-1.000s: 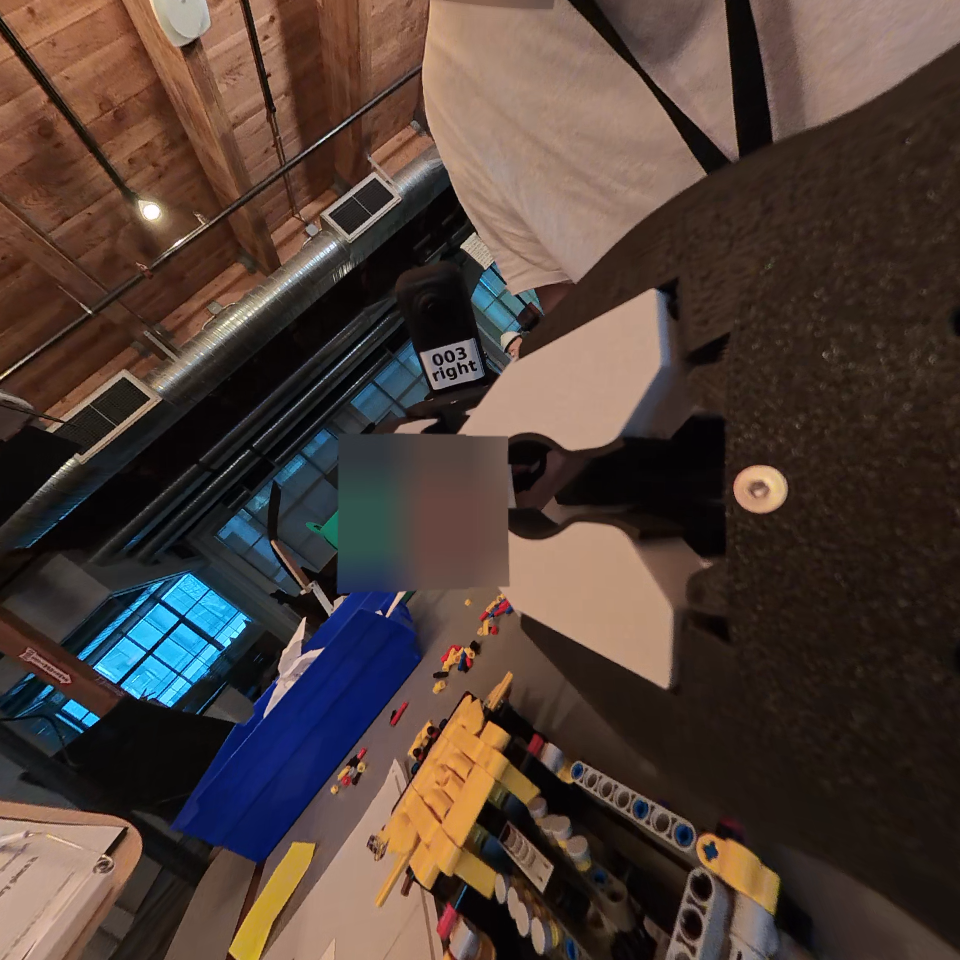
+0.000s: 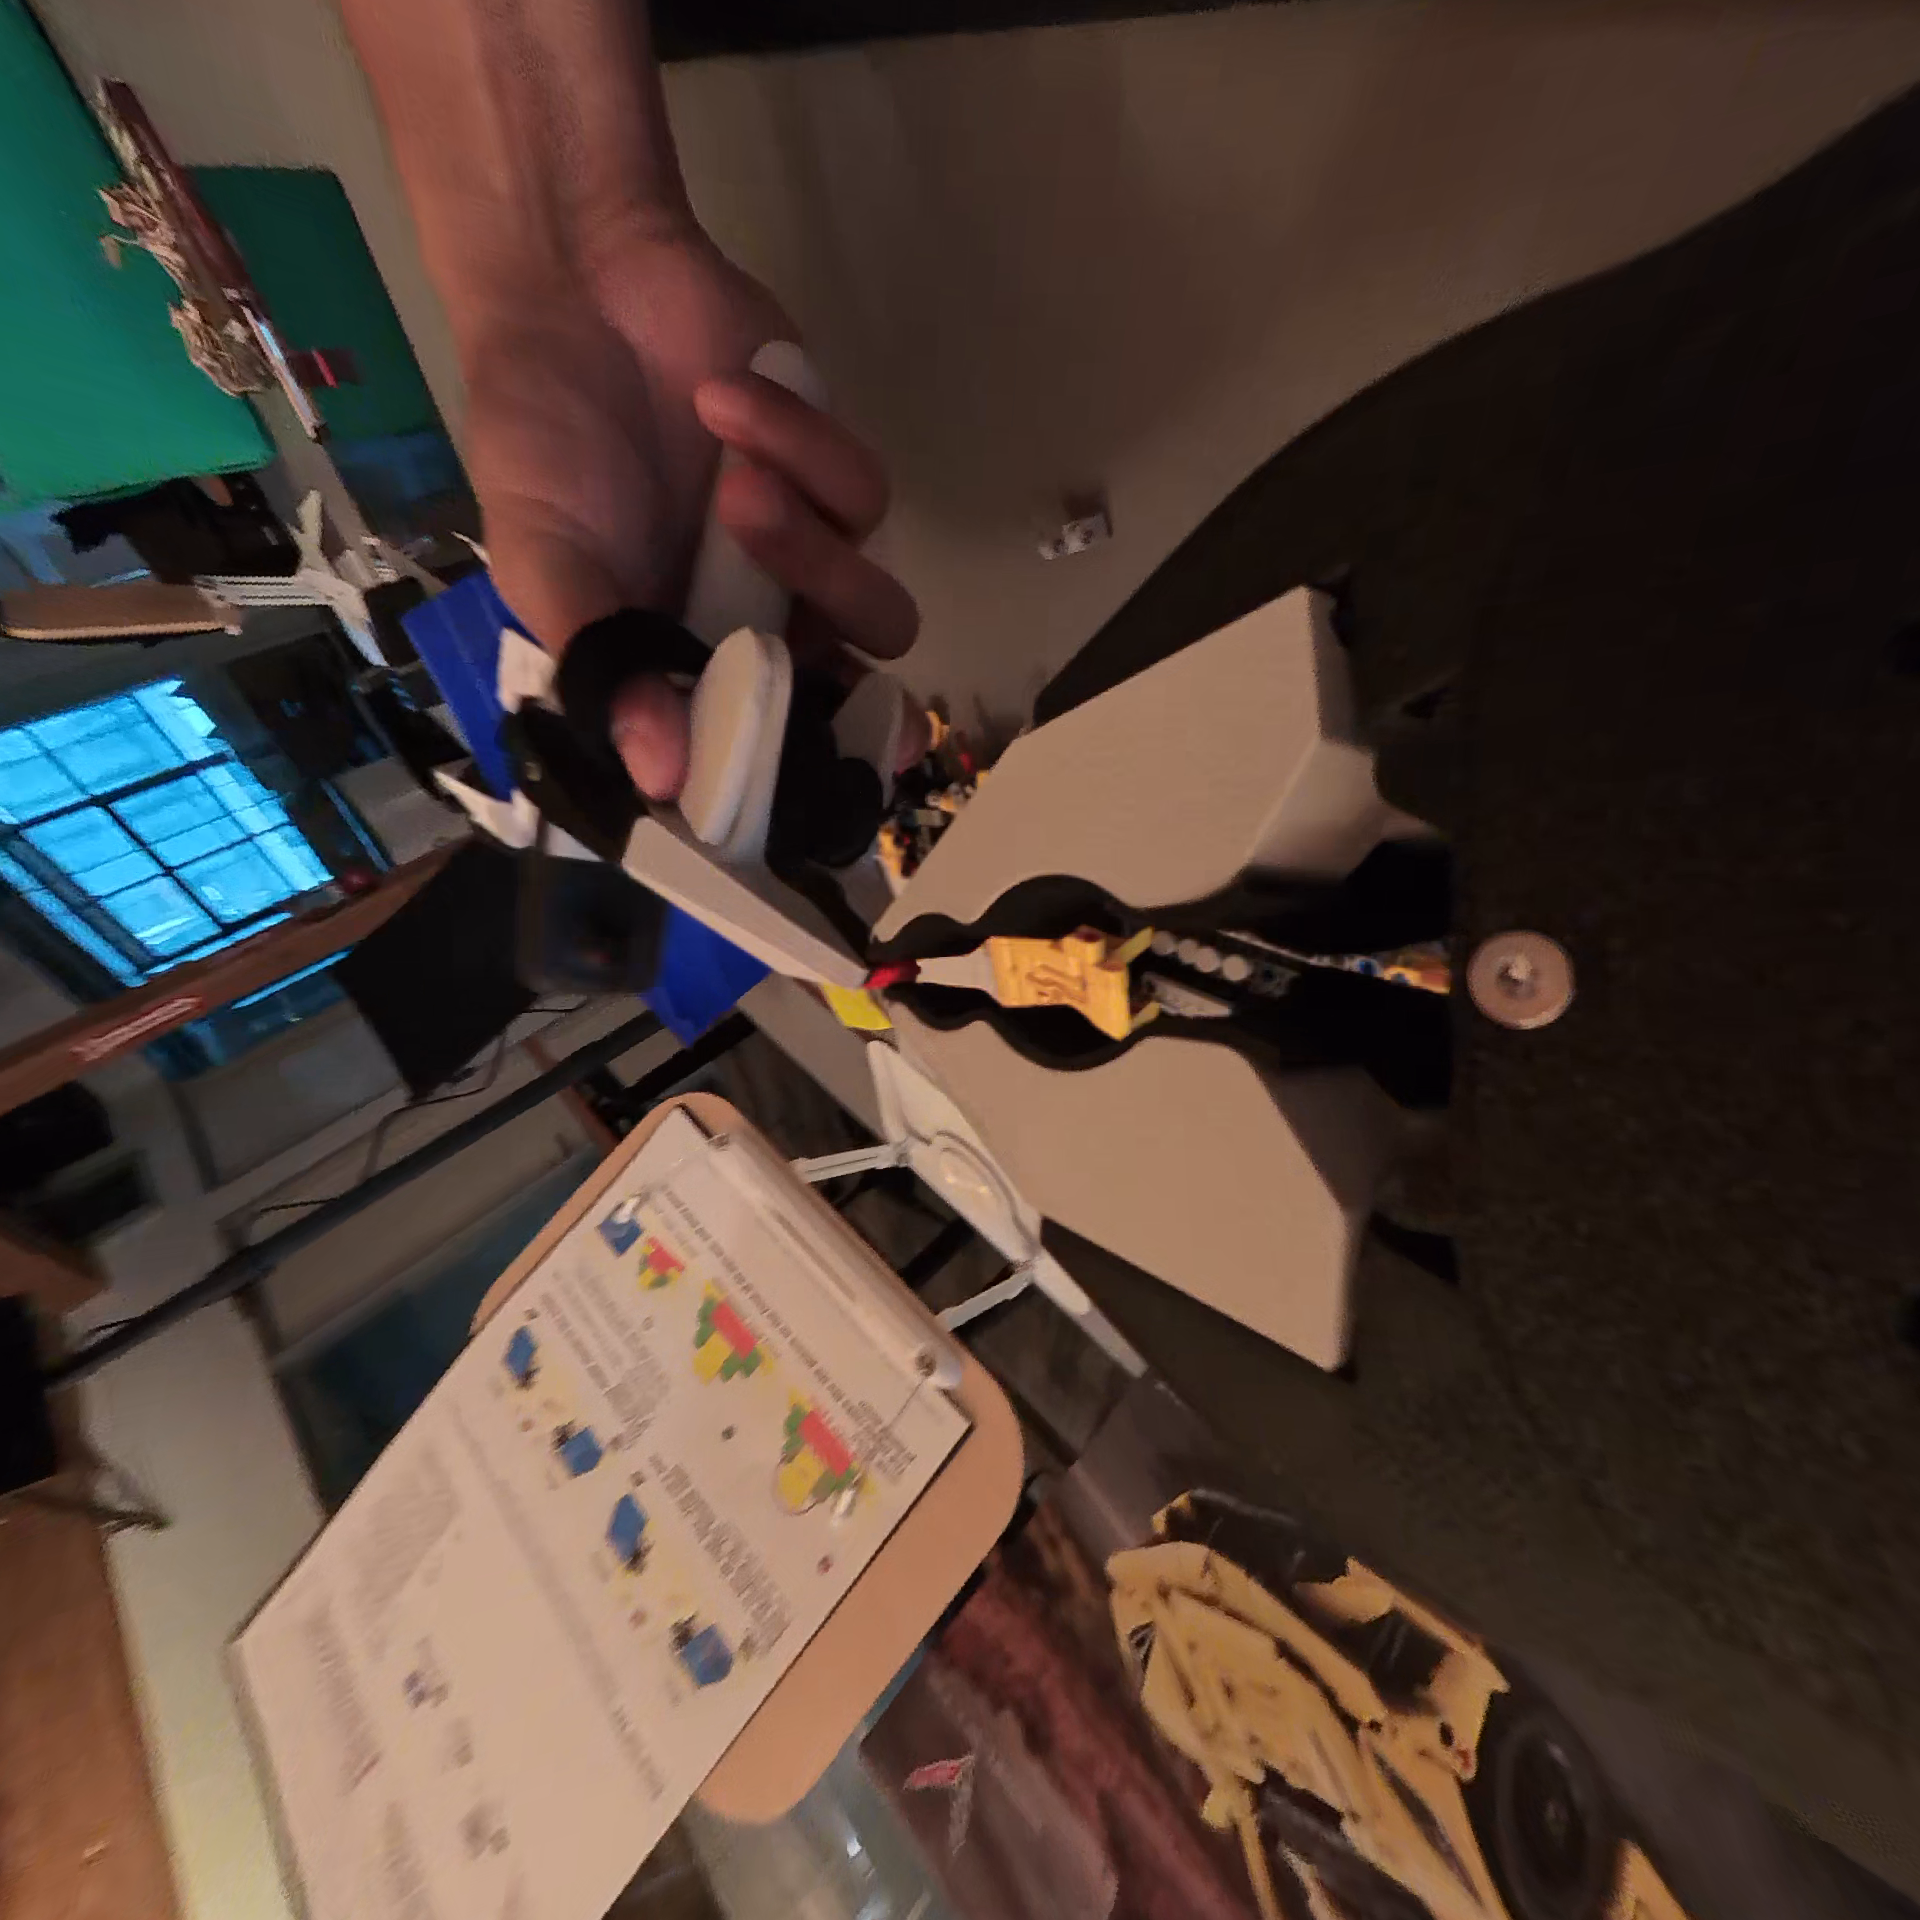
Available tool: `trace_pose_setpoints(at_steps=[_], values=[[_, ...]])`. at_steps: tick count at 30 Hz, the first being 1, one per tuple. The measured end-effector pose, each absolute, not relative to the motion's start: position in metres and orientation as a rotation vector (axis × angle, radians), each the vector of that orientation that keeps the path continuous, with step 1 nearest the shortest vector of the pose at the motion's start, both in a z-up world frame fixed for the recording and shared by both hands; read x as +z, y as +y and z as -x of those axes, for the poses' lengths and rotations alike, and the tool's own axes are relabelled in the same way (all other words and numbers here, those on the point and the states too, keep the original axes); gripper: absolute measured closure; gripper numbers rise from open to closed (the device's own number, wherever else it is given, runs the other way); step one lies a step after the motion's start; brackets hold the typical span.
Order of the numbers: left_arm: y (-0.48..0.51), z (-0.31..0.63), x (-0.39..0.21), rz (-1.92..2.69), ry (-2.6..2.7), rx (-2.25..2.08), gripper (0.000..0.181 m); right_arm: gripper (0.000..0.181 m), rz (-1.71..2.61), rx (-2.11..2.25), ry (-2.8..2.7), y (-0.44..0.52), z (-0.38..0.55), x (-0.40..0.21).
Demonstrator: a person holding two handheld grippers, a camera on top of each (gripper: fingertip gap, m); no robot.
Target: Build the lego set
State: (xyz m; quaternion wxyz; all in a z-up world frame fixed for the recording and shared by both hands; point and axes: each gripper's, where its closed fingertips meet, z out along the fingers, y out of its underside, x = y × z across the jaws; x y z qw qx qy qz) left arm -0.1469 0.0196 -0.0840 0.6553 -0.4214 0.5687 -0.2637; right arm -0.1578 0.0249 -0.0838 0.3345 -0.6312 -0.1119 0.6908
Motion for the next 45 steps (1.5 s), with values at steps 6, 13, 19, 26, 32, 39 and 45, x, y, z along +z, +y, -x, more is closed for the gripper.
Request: trace_pose_setpoints(at_steps=[6,13,19,26,32,39,45], values=[[0.000,0.149,-0.068,0.809,1.247,-0.679,0.176,0.178,1.460,2.199,-0.231,0.007,0.160,-0.070],[0.003,0.147,-0.070,0.819,1.215,-0.638,0.177,0.178,1.495,2.128,-0.236,0.011,0.159,-0.074],[0.005,0.146,-0.076,0.900,1.230,-0.670,0.175,0.178,1.515,2.121,-0.224,0.012,0.157,-0.080],[0.008,0.144,-0.080,0.926,1.240,-0.670,0.169,0.178,1.517,2.104,-0.231,0.011,0.157,-0.078],[0.006,0.145,-0.079,0.916,1.239,-0.676,0.176,0.178,1.519,2.112,-0.228,0.011,0.158,-0.079],[0.009,0.144,-0.085,0.925,1.277,-0.634,0.177,0.178,1.568,2.026,-0.244,0.014,0.157,-0.085],[0.012,0.141,-0.103,1.146,1.324,-0.918,0.177,0.155,1.855,1.113,-0.696,0.012,0.110,-0.123]])
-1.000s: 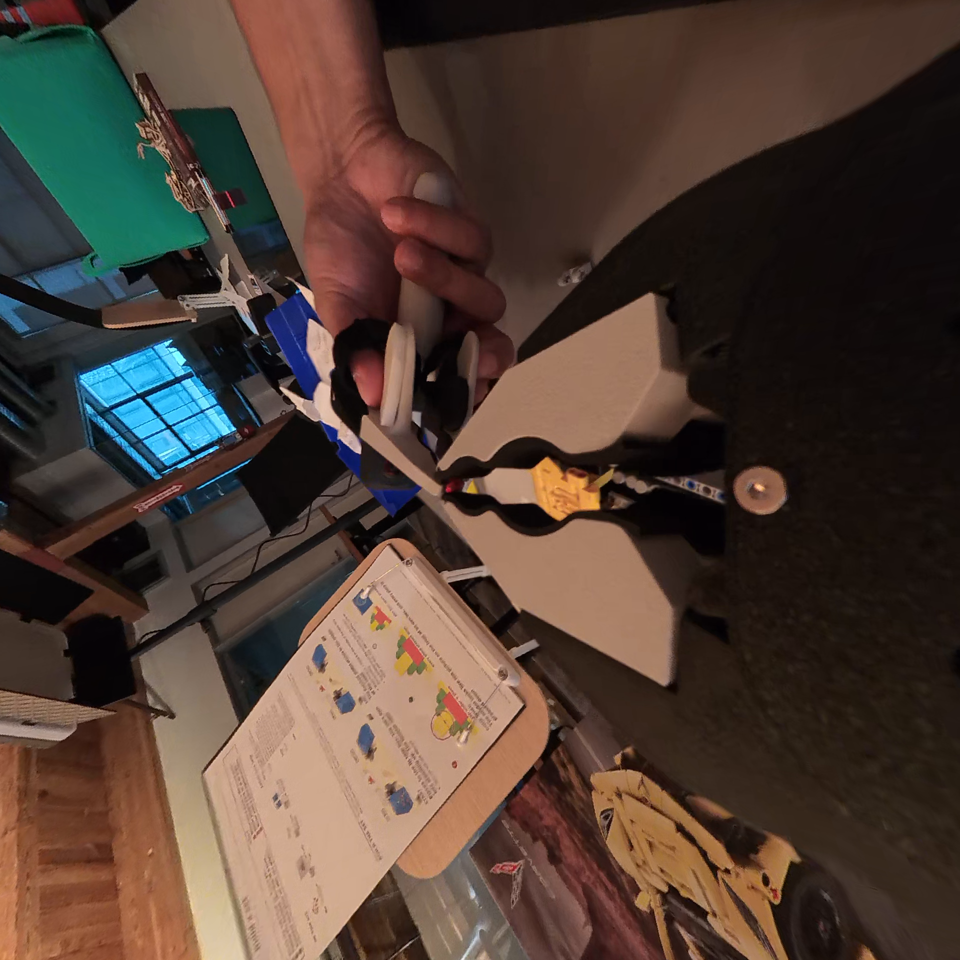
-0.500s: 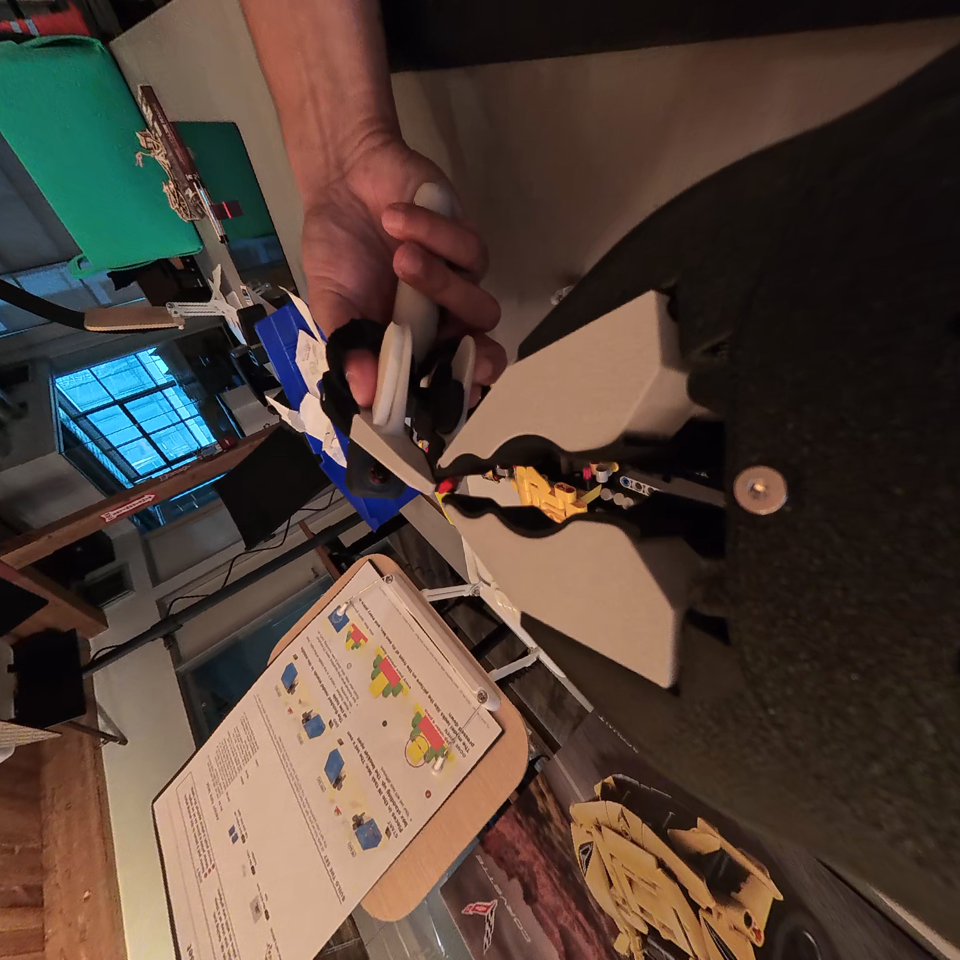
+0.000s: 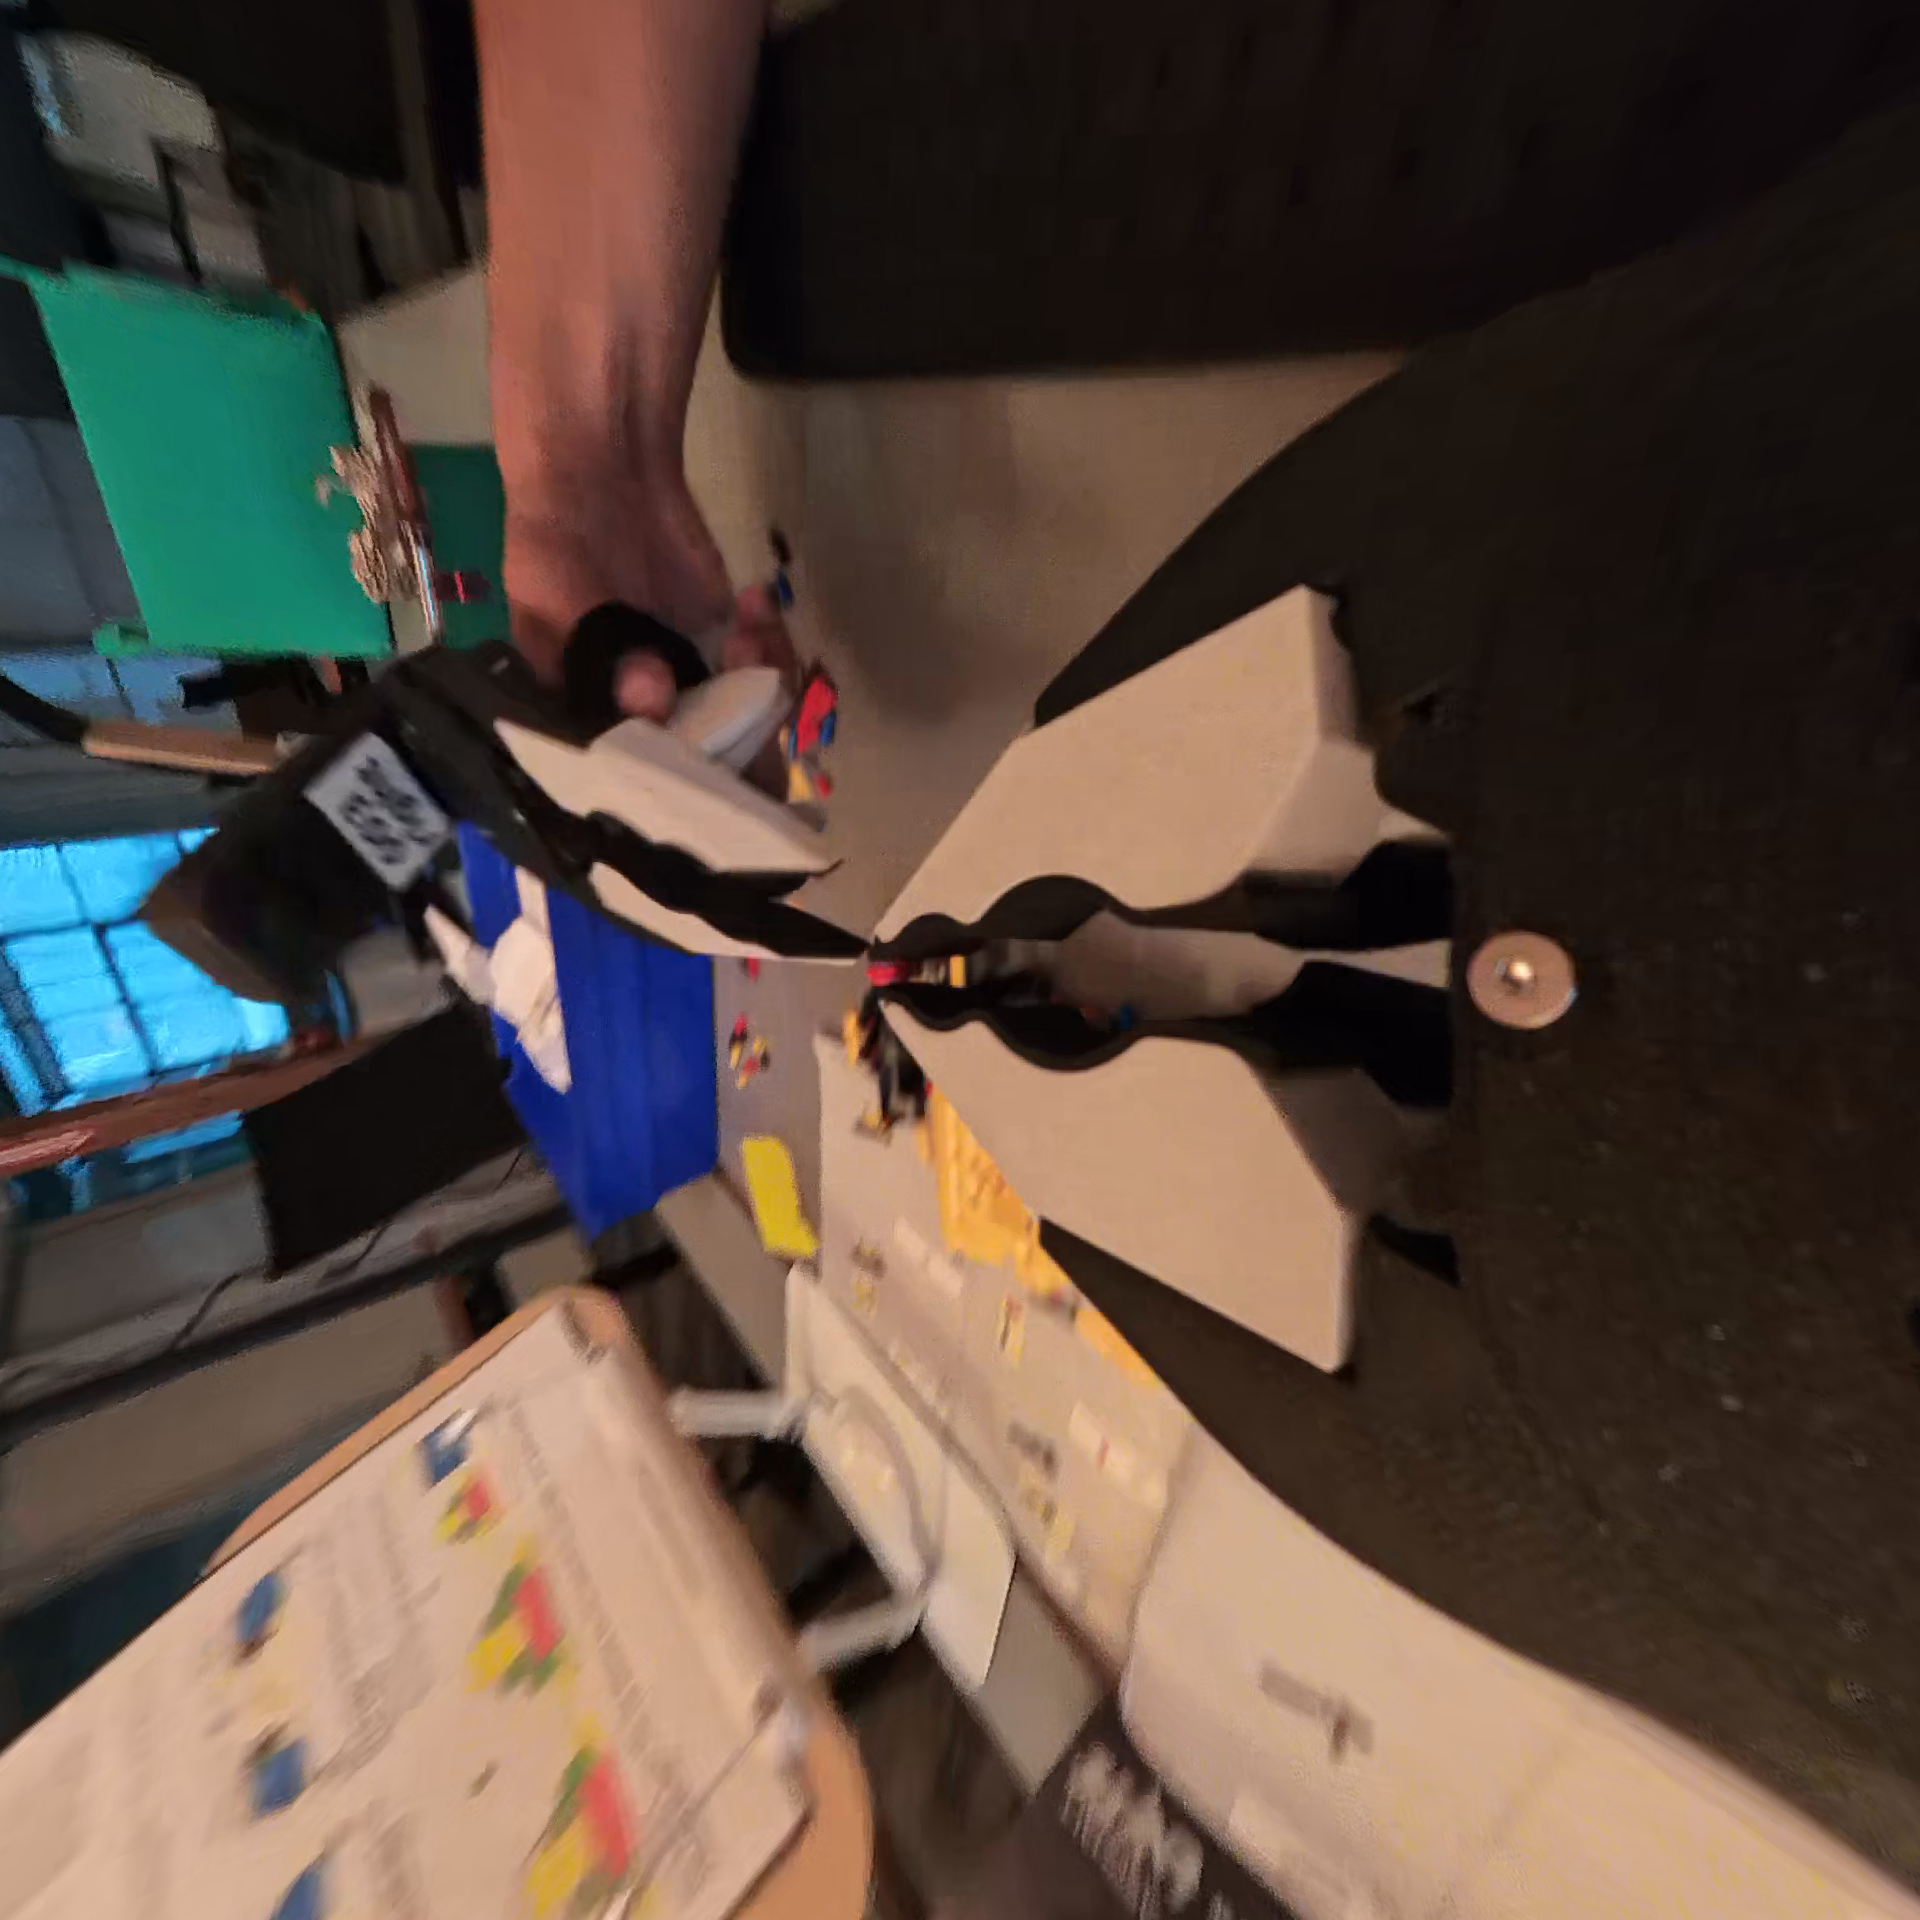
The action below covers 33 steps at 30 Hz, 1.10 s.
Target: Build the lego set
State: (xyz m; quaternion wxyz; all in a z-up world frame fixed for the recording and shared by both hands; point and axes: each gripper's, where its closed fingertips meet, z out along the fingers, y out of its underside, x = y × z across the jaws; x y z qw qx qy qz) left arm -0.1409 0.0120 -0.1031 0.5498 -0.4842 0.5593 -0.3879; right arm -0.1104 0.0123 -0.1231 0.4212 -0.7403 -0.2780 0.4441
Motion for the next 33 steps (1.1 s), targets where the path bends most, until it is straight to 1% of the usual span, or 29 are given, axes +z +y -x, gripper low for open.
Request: trace_pose_setpoints(at_steps=[2,3,5,7,10,16,18,19,20,22,24,26,29,33], values=[[0.011,0.138,-0.114,1.270,1.338,-1.072,0.177,0.154,1.969,0.754,-0.990,-0.004,0.094,-0.161],[0.011,0.138,-0.116,1.314,1.335,-1.138,0.177,0.157,1.996,0.678,-1.076,-0.012,0.090,-0.174],[0.010,0.139,-0.116,1.361,1.319,-1.231,0.177,0.158,2.014,0.619,-1.186,-0.021,0.088,-0.197],[0.008,0.140,-0.114,1.381,1.306,-1.307,0.177,0.153,2.041,0.638,-1.251,-0.026,0.090,-0.215],[0.011,0.140,-0.117,1.408,1.299,-1.325,0.177,0.154,2.066,0.664,-1.313,-0.026,0.092,-0.229],[0.009,0.139,-0.121,1.413,1.323,-1.315,0.177,0.164,2.022,0.608,-1.376,-0.021,0.097,-0.232],[0.009,0.139,-0.124,1.421,1.336,-1.295,0.177,0.174,2.010,0.593,-1.383,-0.021,0.098,-0.232],[0.010,0.139,-0.125,1.430,1.336,-1.290,0.177,0.174,2.020,0.592,-1.375,-0.020,0.099,-0.231],[0.013,0.139,-0.126,1.441,1.328,-1.286,0.177,0.174,2.042,0.644,-1.338,-0.019,0.101,-0.228],[0.019,0.141,-0.125,1.463,1.298,-1.301,0.177,0.174,2.104,0.953,-1.127,-0.016,0.111,-0.206],[0.027,0.146,-0.119,1.467,1.252,-1.334,0.177,0.175,2.007,1.210,-0.928,-0.007,0.121,-0.171],[0.039,0.153,-0.111,1.463,1.198,-1.356,0.177,0.175,1.914,1.366,-0.861,-0.006,0.132,-0.143],[0.067,0.171,-0.095,1.449,1.062,-1.384,0.177,0.175,1.823,1.425,-0.876,0.001,0.147,-0.114],[0.130,0.209,-0.080,1.468,0.842,-1.244,0.177,0.175,1.886,1.147,-0.946,0.044,0.155,-0.096]])
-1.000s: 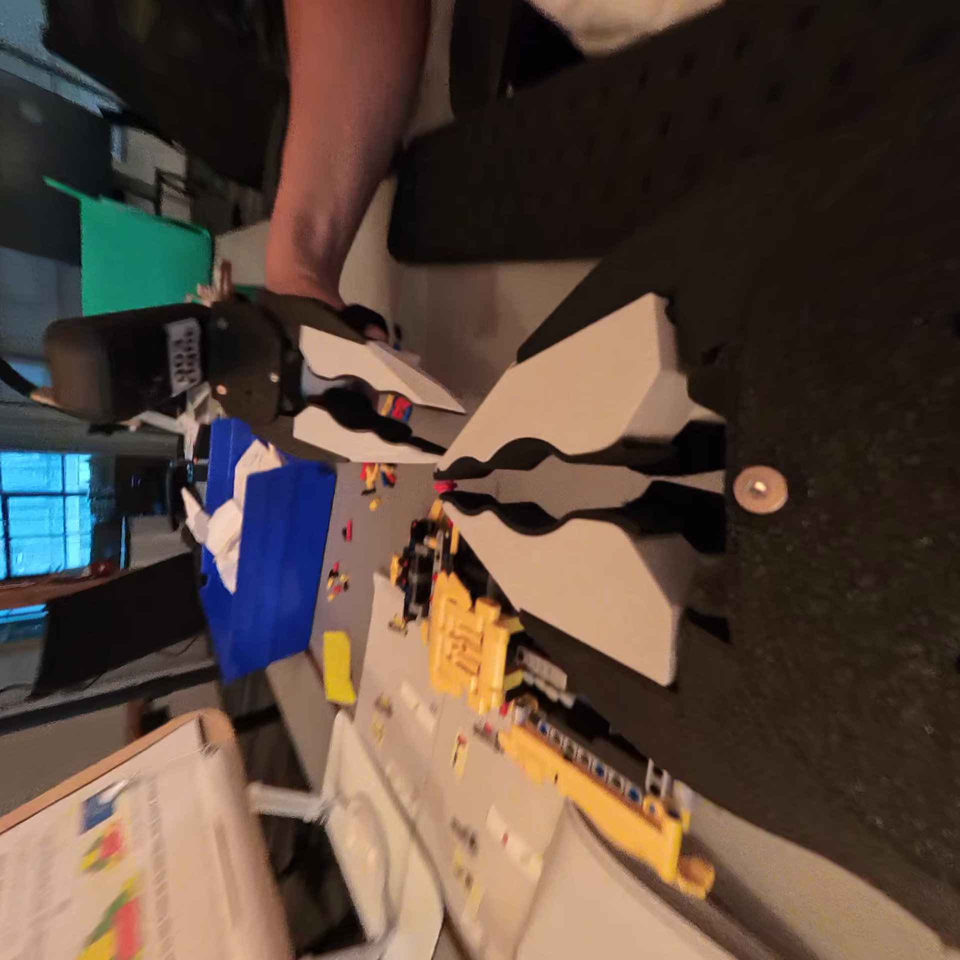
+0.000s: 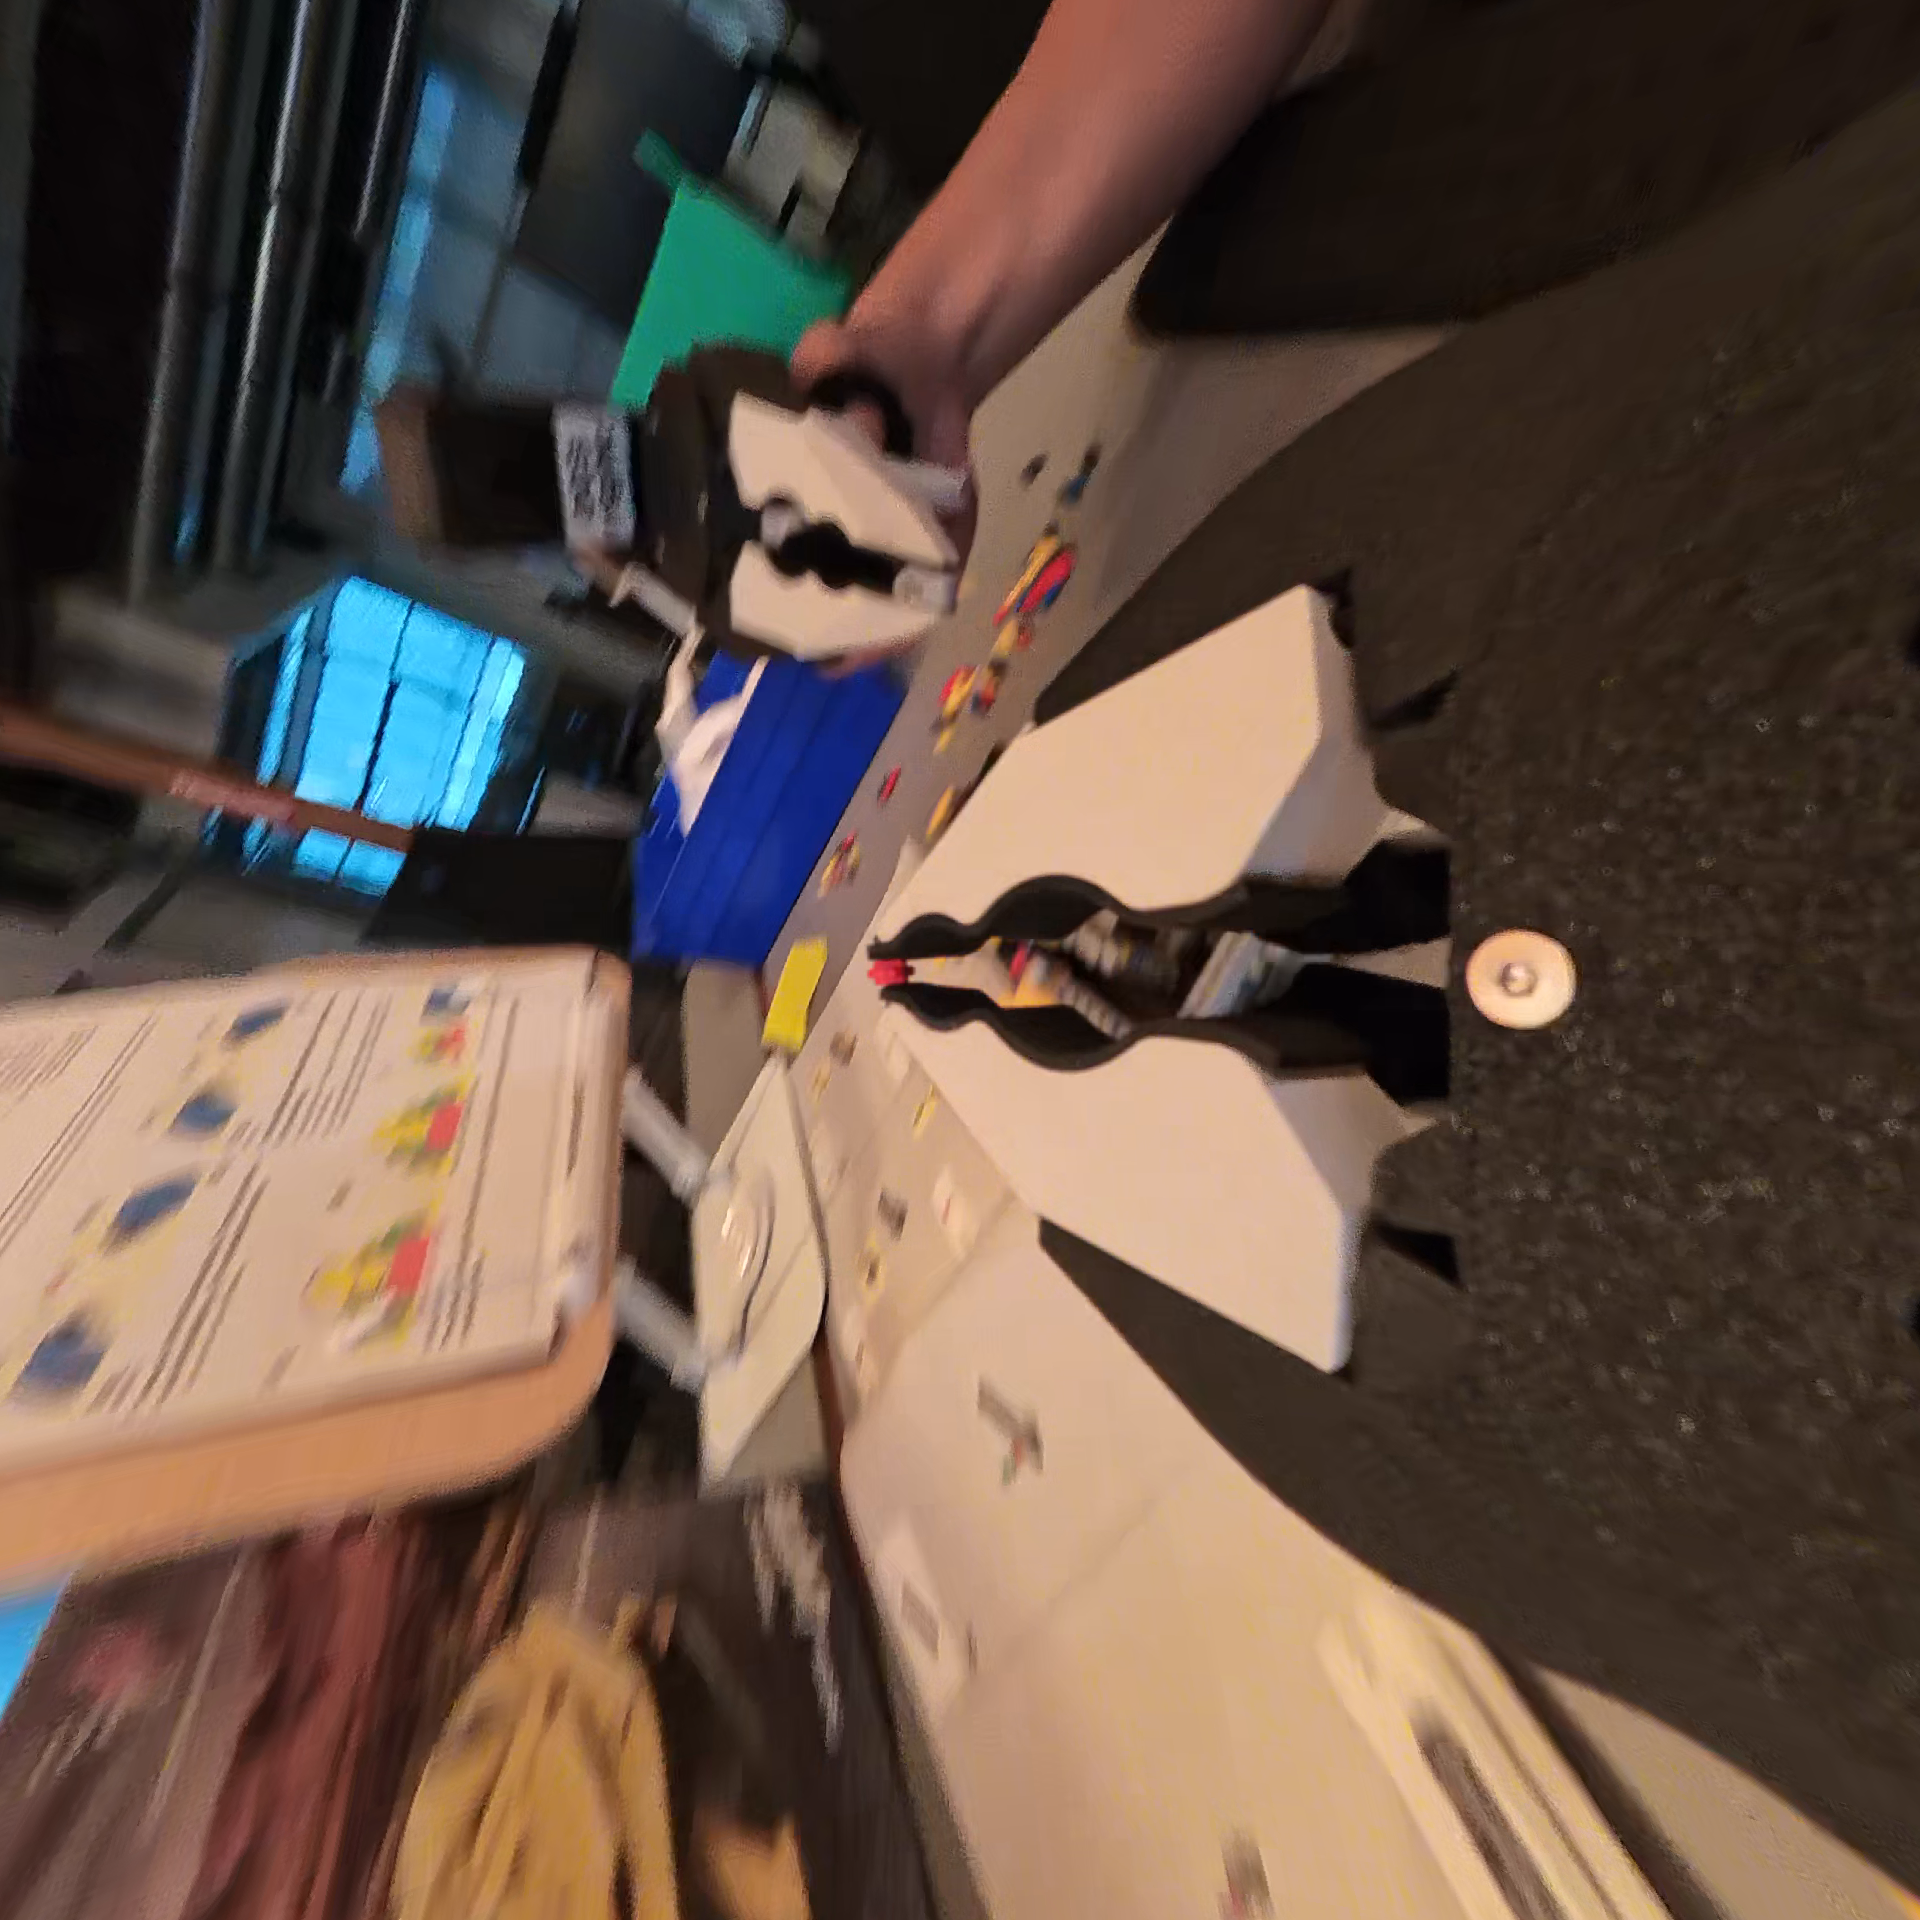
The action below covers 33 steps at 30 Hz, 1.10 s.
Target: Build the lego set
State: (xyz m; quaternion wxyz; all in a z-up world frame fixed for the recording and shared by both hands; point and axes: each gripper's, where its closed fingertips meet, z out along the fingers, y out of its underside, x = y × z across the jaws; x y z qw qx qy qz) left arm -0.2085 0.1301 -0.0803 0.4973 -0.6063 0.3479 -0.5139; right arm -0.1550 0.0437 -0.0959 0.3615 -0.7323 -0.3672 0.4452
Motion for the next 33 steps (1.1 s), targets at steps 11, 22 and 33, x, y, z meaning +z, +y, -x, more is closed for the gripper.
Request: trace_pose_setpoints(at_steps=[11,22,33], values=[[0.227,0.259,-0.020,1.521,0.928,-1.159,0.177,0.175,1.624,1.228,-0.597,0.139,0.181,-0.066],[0.189,0.271,0.018,1.103,0.781,-1.547,0.178,0.174,1.827,0.781,-0.910,0.116,0.174,-0.101],[0.118,0.189,-0.079,1.413,1.524,-1.169,0.178,0.175,1.823,0.702,-1.003,0.106,0.176,-0.102]])
